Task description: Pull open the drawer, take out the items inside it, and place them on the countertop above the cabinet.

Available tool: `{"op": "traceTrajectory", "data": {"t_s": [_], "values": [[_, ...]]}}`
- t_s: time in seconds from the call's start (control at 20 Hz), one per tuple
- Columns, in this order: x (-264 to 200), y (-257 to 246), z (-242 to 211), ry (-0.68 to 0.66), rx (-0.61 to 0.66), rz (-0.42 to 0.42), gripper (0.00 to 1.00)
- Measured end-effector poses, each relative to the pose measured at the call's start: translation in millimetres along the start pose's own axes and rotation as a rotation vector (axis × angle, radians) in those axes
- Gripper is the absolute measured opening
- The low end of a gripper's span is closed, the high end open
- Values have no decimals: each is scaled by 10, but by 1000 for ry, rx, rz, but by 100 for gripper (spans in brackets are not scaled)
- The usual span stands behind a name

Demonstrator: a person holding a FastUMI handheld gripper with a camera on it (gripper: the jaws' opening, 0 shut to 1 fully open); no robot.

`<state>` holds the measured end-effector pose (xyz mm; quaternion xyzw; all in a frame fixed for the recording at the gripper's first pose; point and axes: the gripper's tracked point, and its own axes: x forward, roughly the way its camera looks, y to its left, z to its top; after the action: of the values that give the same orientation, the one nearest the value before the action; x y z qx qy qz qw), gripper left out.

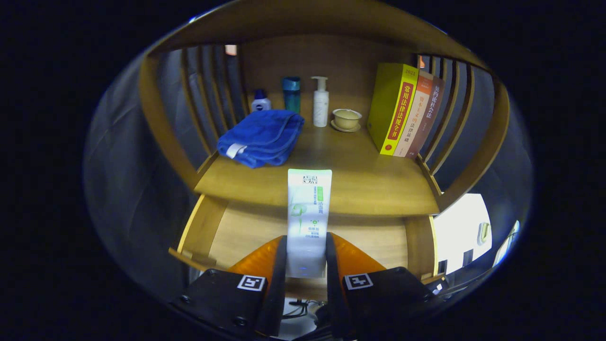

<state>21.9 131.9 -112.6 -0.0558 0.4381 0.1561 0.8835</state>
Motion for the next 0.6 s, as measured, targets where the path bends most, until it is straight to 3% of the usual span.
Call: {"op": "traceTrajectory", "data": {"t_s": [0.3, 0.6], "values": [[835, -131, 160, 11, 97, -32, 47], [1107, -112, 77, 41, 75, -73, 49]]}}
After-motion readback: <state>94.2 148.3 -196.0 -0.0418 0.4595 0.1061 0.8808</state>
